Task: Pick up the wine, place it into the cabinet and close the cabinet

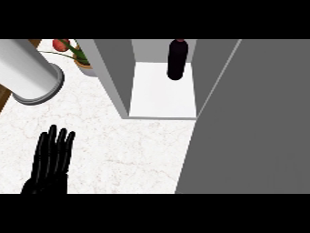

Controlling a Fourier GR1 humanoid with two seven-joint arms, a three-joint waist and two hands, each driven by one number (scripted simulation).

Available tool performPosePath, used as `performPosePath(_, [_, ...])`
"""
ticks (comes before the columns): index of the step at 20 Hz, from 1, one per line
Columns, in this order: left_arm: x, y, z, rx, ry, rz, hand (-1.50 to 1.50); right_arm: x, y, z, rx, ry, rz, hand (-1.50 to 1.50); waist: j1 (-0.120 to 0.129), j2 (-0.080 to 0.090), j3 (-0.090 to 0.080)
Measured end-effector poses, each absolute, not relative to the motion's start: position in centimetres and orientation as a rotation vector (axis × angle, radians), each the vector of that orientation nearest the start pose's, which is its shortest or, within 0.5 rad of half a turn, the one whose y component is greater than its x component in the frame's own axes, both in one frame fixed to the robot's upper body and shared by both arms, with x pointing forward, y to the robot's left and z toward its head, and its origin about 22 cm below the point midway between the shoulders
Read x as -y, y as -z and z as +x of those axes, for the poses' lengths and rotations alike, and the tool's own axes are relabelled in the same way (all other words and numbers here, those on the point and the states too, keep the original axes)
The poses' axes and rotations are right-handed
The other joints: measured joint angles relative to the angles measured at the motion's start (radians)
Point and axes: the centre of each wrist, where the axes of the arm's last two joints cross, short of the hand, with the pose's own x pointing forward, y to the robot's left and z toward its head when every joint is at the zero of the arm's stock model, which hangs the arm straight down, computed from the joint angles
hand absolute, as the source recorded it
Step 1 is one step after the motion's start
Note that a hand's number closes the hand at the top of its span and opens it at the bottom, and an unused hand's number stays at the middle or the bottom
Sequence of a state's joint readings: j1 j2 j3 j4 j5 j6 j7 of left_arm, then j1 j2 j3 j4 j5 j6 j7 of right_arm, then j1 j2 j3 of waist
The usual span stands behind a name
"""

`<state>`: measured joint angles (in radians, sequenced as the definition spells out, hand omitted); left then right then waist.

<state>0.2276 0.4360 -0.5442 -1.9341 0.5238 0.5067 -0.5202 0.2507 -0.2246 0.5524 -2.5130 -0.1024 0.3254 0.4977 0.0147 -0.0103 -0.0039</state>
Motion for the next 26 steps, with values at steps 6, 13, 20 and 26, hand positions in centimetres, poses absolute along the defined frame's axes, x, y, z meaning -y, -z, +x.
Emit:
performPosePath(6, [-23.1, -4.1, 14.9, 1.918, -0.212, -0.127, -1.50, 16.1, -16.5, 11.2, 1.618, -0.741, 0.567, 1.50, 0.010, 0.001, -0.002])
performPosePath(13, [-26.5, -4.8, 13.6, 1.916, -0.210, -0.133, -1.50, 12.1, -17.4, 11.8, 1.615, -0.718, 0.662, 1.50, 0.030, 0.001, -0.003])
performPosePath(20, [-29.6, -6.2, 13.1, 1.926, -0.188, -0.165, -1.50, 8.3, -18.9, 13.2, 1.663, -0.731, 0.695, 1.50, 0.044, 0.006, -0.002])
performPosePath(26, [-31.8, -7.3, 13.1, 1.941, -0.176, -0.194, -1.50, 4.0, -20.2, 16.0, 1.656, -0.721, 0.690, 1.50, 0.058, 0.009, -0.002])
